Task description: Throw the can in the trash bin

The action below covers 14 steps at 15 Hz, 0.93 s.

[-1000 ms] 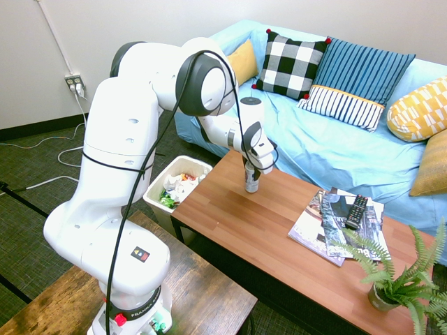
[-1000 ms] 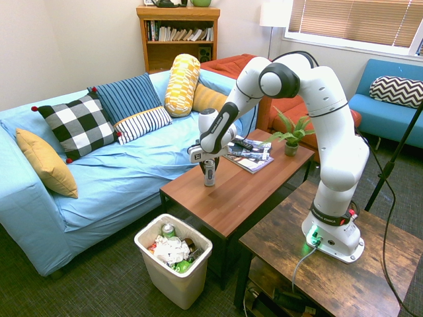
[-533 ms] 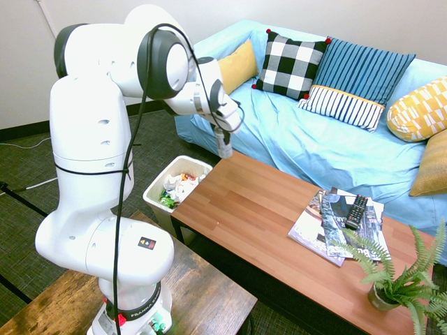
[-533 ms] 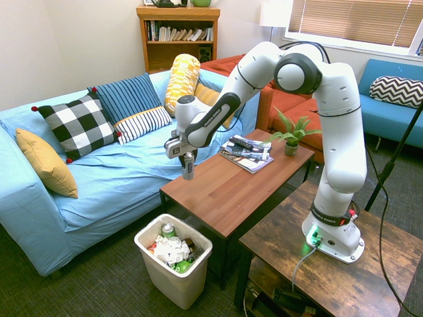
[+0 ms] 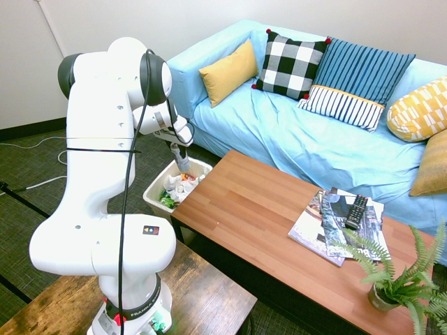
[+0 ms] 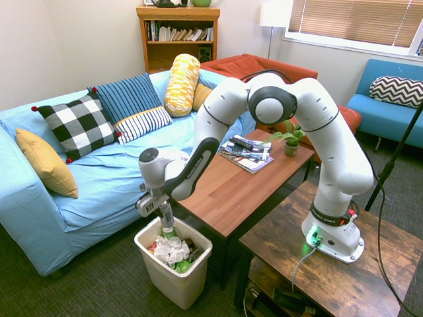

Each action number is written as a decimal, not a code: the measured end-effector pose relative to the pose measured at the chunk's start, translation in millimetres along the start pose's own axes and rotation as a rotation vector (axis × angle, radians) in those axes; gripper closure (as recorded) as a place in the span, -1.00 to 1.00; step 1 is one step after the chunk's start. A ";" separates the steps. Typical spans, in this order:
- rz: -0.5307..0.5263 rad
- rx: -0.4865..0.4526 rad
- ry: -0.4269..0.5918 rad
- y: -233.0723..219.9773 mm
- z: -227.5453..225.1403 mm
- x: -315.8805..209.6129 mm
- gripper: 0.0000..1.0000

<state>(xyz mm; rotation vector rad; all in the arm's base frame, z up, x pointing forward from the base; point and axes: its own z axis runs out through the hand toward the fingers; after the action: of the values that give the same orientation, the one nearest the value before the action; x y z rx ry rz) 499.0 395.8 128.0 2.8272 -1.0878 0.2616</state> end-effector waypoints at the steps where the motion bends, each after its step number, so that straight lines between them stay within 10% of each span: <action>1: -0.005 -0.012 0.005 -1.3 12.6 -4.4 -1.00; 14: -0.016 -0.041 0.023 -6.7 45.9 -15.1 -1.00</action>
<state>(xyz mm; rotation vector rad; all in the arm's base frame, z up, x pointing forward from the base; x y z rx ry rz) 498.1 403.5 79.9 2.7893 -1.0527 0.2666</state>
